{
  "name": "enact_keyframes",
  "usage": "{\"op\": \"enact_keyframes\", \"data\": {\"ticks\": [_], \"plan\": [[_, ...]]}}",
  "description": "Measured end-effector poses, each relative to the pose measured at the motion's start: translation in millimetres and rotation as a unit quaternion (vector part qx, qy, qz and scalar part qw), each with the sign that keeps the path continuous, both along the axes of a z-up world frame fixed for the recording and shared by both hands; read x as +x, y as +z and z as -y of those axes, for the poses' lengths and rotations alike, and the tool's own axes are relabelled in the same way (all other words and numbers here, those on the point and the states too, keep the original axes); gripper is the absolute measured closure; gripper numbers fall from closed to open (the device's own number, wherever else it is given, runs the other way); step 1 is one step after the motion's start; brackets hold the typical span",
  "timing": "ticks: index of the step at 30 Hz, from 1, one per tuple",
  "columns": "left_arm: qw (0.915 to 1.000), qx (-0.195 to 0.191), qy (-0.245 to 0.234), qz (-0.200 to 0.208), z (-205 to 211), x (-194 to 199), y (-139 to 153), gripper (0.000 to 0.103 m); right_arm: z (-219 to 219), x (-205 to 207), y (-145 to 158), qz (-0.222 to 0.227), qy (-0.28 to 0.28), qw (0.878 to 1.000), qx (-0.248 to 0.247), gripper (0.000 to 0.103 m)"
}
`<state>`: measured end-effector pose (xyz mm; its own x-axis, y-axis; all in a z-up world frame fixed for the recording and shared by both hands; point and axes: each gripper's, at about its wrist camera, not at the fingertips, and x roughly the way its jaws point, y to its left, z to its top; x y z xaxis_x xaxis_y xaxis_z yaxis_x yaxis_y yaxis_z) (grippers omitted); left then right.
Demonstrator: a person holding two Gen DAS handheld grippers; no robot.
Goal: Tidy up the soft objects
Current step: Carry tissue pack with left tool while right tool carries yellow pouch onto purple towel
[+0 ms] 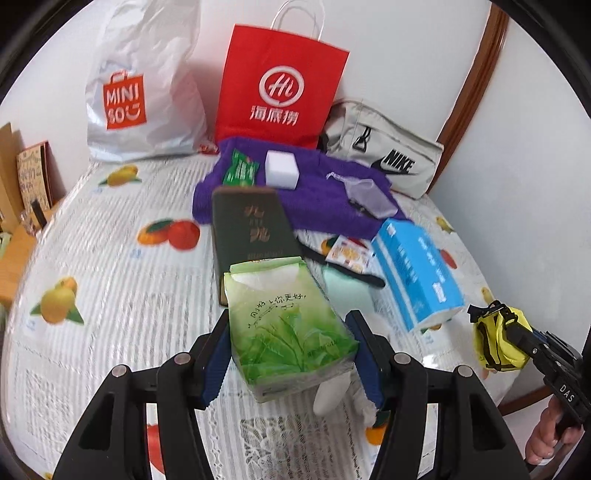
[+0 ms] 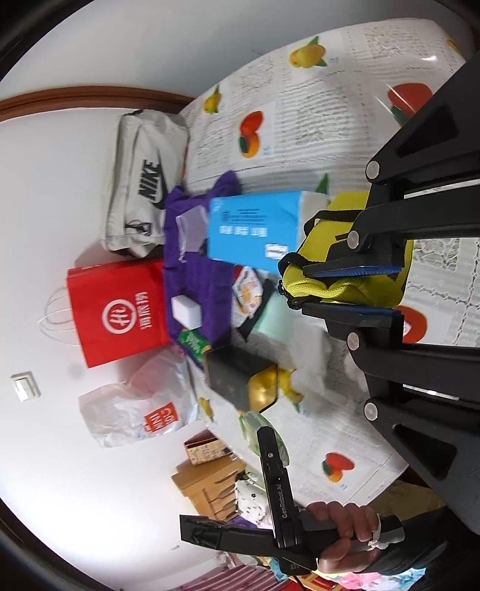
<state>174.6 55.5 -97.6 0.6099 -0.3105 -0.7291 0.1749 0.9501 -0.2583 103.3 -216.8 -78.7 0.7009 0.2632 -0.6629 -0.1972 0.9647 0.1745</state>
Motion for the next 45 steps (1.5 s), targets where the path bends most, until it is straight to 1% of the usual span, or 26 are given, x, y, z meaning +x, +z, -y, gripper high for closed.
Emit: {"op": "enact_keyframes", "data": {"ticks": [3, 8, 14, 18, 22, 29, 34, 39, 42, 45], "plan": [[0.9999, 0.001, -0.006, 0.011, 3.0, 5.5, 12.1, 0.045, -0.6, 2.5, 13.6, 0.011, 0.003, 1.0, -0.001, 0.09], [0.9997, -0.005, -0.014, 0.017, 7.2, 20.8, 23.8, 0.045, 1.9, 14.3, 29.3, 0.02, 0.004, 1.0, -0.006, 0.09], [0.9995, 0.002, -0.019, 0.024, 13.2, 41.7, 34.0, 0.045, 2.9, 35.7, 44.5, 0.03, 0.009, 0.999, -0.013, 0.09], [0.9996, 0.003, -0.015, 0.024, 14.0, 59.9, 37.6, 0.045, 3.1, 57.3, 54.1, 0.037, 0.018, 0.999, -0.023, 0.09], [0.9998, 0.003, -0.009, 0.019, 13.4, 76.2, 34.9, 0.045, 3.0, 84.4, 53.9, 0.037, 0.025, 0.998, -0.042, 0.09], [0.9999, 0.007, -0.007, -0.001, 22.0, 115.1, 26.9, 0.045, -1.3, 135.2, 46.0, 0.031, 0.034, 0.998, -0.048, 0.09], [0.9998, 0.015, -0.007, -0.013, 29.1, 149.4, 20.4, 0.045, -2.2, 171.3, 44.1, 0.03, 0.038, 0.998, -0.041, 0.09], [0.9991, 0.01, -0.01, -0.04, 34.6, 183.0, 8.0, 0.045, -2.9, 206.6, 41.0, 0.032, 0.039, 0.997, -0.051, 0.09], [0.9982, 0.0, -0.004, -0.06, 34.3, 201.5, -1.3, 0.045, -3.4, 225.7, 38.5, 0.032, 0.04, 0.997, -0.053, 0.09], [0.9972, 0.005, 0.009, -0.075, 34.1, 216.5, -9.0, 0.045, -3.2, 246.7, 33.1, 0.031, 0.035, 0.997, -0.061, 0.09]]}}
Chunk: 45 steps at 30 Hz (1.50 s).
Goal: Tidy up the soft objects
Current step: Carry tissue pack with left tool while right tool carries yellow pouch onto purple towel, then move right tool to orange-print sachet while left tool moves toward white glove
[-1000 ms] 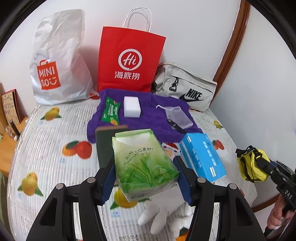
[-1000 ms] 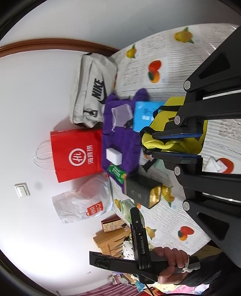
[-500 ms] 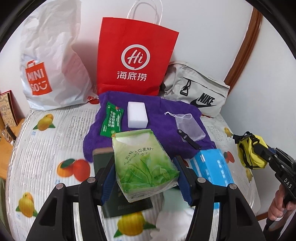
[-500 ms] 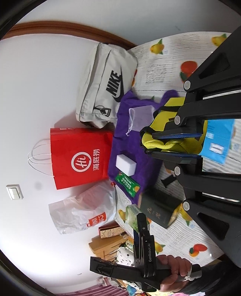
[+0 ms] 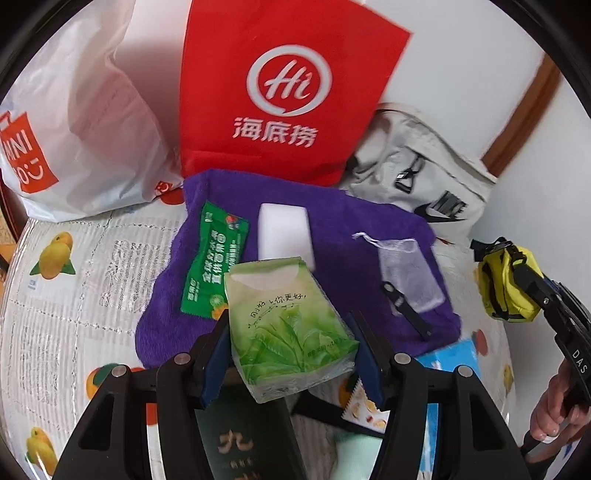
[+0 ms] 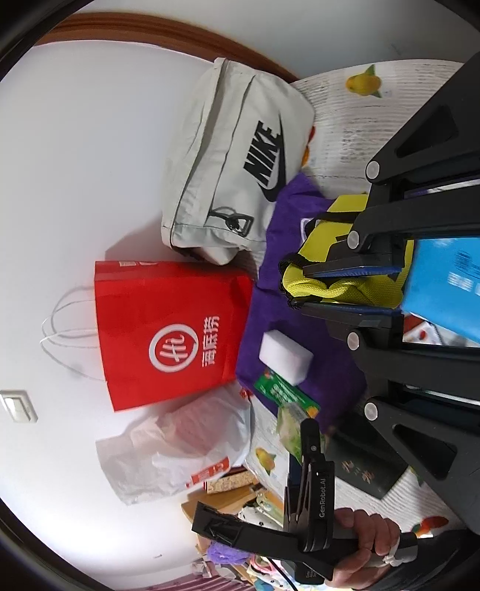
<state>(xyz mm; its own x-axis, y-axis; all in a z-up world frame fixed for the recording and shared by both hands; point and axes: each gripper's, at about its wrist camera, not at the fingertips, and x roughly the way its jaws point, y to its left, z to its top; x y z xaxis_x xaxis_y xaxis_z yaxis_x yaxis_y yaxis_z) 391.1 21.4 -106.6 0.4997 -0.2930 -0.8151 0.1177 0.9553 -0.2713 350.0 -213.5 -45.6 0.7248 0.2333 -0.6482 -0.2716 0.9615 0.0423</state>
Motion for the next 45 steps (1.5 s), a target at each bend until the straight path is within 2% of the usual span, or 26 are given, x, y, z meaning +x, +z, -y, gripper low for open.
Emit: {"op": "enact_keyframes", "data": {"ticks": [11, 21, 28, 29, 31, 33, 34, 40, 42, 45], "plan": [[0.9981, 0.0, 0.057, -0.026, -14.5, 35.1, -24.7, 0.045, -12.3, 57.6, -29.0, -0.027, -0.005, 0.999, -0.027, 0.09], [0.9978, -0.005, 0.055, -0.038, -19.3, 38.7, -44.6, 0.044, -29.8, 85.8, -70.6, -0.079, 0.008, 0.995, -0.064, 0.09], [0.9978, -0.005, 0.047, -0.046, -14.2, 40.5, -51.8, 0.043, -27.0, 96.0, -86.4, -0.113, 0.018, 0.993, -0.04, 0.088], [0.9977, -0.007, 0.045, -0.05, -13.8, 41.4, -53.9, 0.042, -26.8, 96.1, -86.4, -0.111, 0.019, 0.993, -0.035, 0.086], [0.9975, -0.013, 0.044, -0.053, -14.0, 42.4, -55.4, 0.039, -25.2, 94.9, -84.8, -0.106, 0.024, 0.994, -0.025, 0.076], [0.9976, -0.02, 0.04, -0.052, -13.8, 42.3, -54.5, 0.034, -23.5, 94.7, -83.5, -0.104, 0.023, 0.994, -0.02, 0.053], [0.9977, -0.02, 0.039, -0.051, -14.2, 41.1, -53.4, 0.03, -21.9, 93.6, -82.2, -0.101, 0.021, 0.995, -0.018, 0.052], [0.9984, -0.01, 0.042, -0.037, -15.9, 36.7, -37.6, 0.03, -13.7, 87.0, -70.1, -0.097, 0.016, 0.995, 0.007, 0.05], [0.9985, -0.003, 0.044, -0.032, -16.2, 33.8, -30.0, 0.03, -12.7, 81.4, -64.7, -0.094, 0.012, 0.995, 0.009, 0.045], [0.9987, 0.006, 0.049, -0.012, -17.6, 20.1, -15.8, 0.03, -12.1, 66.0, -55.5, -0.088, 0.012, 0.996, 0.01, 0.044]]}}
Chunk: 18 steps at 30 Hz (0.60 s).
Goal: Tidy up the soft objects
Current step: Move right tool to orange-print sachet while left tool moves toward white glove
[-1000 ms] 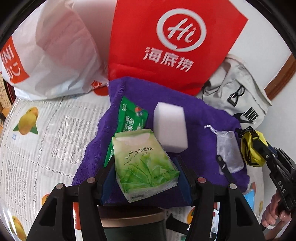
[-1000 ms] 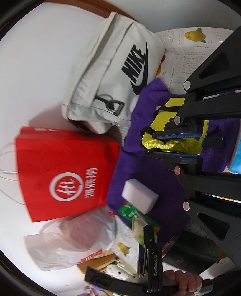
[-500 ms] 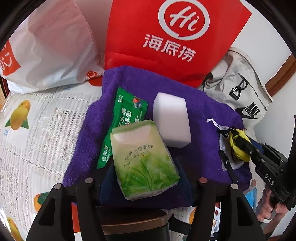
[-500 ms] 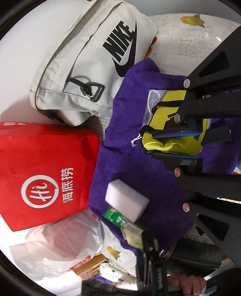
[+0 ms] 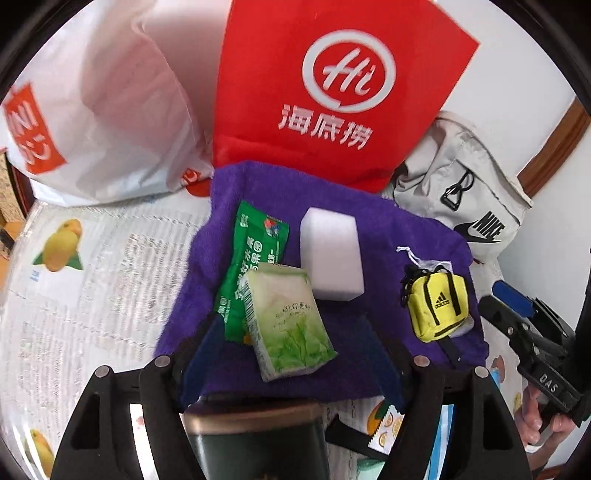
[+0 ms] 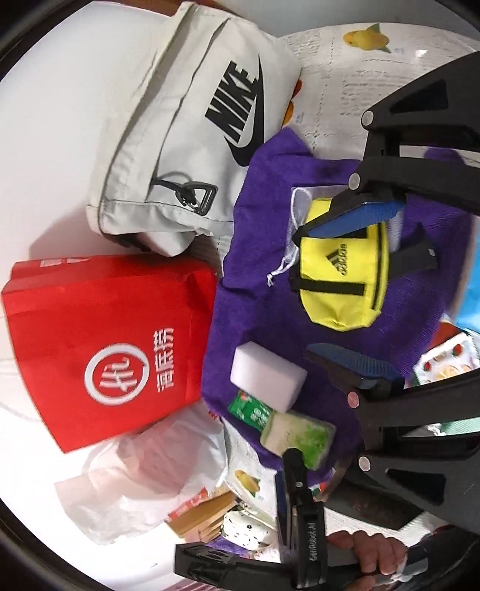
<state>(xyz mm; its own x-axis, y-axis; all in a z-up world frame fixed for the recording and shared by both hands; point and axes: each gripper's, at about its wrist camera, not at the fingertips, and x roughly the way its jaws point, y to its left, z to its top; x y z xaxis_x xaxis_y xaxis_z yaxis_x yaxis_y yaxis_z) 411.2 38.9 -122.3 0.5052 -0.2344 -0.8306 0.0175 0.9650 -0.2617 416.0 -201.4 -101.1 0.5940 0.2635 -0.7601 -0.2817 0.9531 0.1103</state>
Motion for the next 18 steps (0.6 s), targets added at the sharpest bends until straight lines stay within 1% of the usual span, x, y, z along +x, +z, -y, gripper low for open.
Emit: {"op": "enact_keyframes", "data": {"ticks": [3, 6, 9, 11, 13, 15, 18], "plan": [[0.9998, 0.006, 0.004, 0.018, -5.1, -20.3, 12.2, 0.03, -3.3, -21.4, 9.8, 0.008, 0.001, 1.0, -0.009, 0.042], [0.9995, 0.006, 0.004, 0.032, -12.9, -46.6, 22.1, 0.03, -7.6, -48.0, 17.8, 0.012, 0.008, 1.0, -0.003, 0.042], [0.9996, 0.009, -0.011, 0.024, -17.8, -70.9, 23.3, 0.03, -14.0, -76.5, 20.4, 0.012, 0.016, 1.0, 0.007, 0.041], [0.9995, 0.018, -0.009, 0.025, -23.0, -89.3, 21.5, 0.03, -20.3, -94.5, 17.2, 0.007, 0.028, 0.999, 0.017, 0.041], [0.9994, 0.024, -0.003, 0.025, -27.1, -106.1, 17.4, 0.03, -30.2, -112.9, 9.8, 0.001, 0.041, 0.999, 0.015, 0.041], [0.9996, 0.019, 0.0, 0.02, -31.8, -121.9, 13.4, 0.03, -44.1, -127.3, -3.6, -0.004, 0.054, 0.998, -0.008, 0.041], [0.9998, 0.007, 0.002, 0.018, -39.3, -141.9, 10.6, 0.03, -59.5, -137.9, -22.2, -0.02, 0.064, 0.997, -0.038, 0.041]]}}
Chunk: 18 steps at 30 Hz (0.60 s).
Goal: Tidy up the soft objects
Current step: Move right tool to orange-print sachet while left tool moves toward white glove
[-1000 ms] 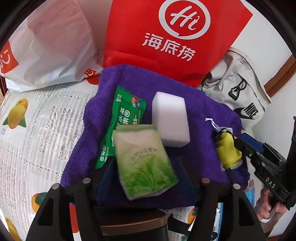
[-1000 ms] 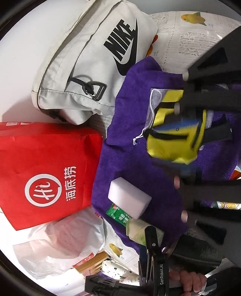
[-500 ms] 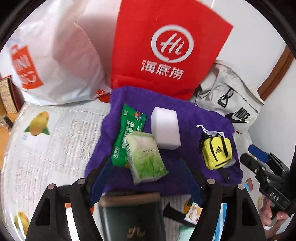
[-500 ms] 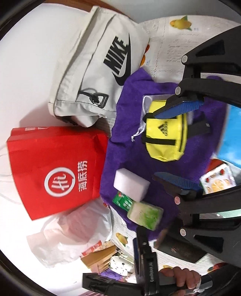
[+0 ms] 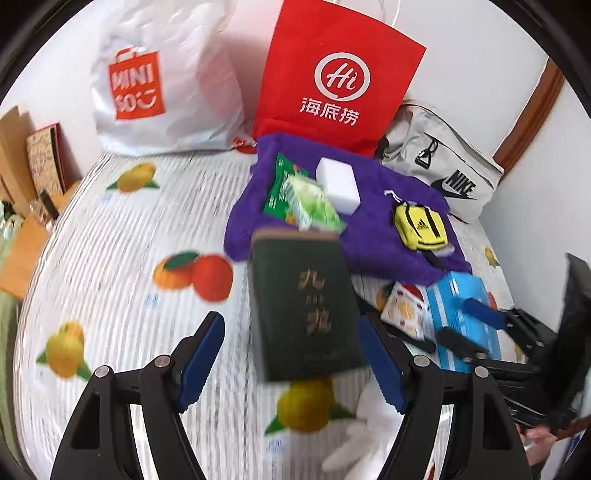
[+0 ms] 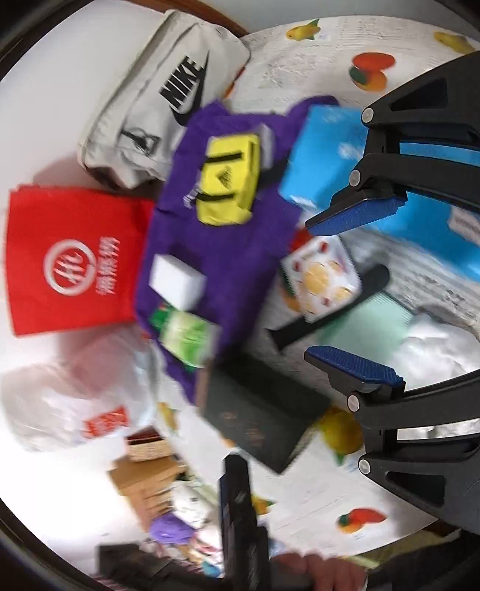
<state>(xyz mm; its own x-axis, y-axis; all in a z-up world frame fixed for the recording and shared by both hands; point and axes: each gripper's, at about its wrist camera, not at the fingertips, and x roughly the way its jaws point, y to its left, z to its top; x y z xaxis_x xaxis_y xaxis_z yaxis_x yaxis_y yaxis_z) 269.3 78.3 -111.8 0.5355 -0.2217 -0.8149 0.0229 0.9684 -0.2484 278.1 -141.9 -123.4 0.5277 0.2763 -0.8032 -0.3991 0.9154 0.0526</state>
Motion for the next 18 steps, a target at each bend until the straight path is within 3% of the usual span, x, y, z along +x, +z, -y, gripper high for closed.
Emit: {"op": "enact_keyframes", "data": {"ticks": [7, 11, 18], "plan": [[0.9998, -0.017, 0.01, 0.001, -17.9, -24.1, -7.5, 0.03, -19.8, -4.1, -25.4, -0.006, 0.039, 0.996, -0.075, 0.041], [0.9991, -0.041, 0.006, -0.011, -23.9, -21.2, -20.4, 0.03, -23.2, 2.7, -43.2, -0.028, 0.057, 0.991, -0.119, 0.044], [0.9973, -0.068, -0.005, -0.029, -21.4, -10.1, -36.5, 0.03, -41.0, 10.2, -57.9, -0.026, 0.087, 0.98, -0.178, 0.046]]}}
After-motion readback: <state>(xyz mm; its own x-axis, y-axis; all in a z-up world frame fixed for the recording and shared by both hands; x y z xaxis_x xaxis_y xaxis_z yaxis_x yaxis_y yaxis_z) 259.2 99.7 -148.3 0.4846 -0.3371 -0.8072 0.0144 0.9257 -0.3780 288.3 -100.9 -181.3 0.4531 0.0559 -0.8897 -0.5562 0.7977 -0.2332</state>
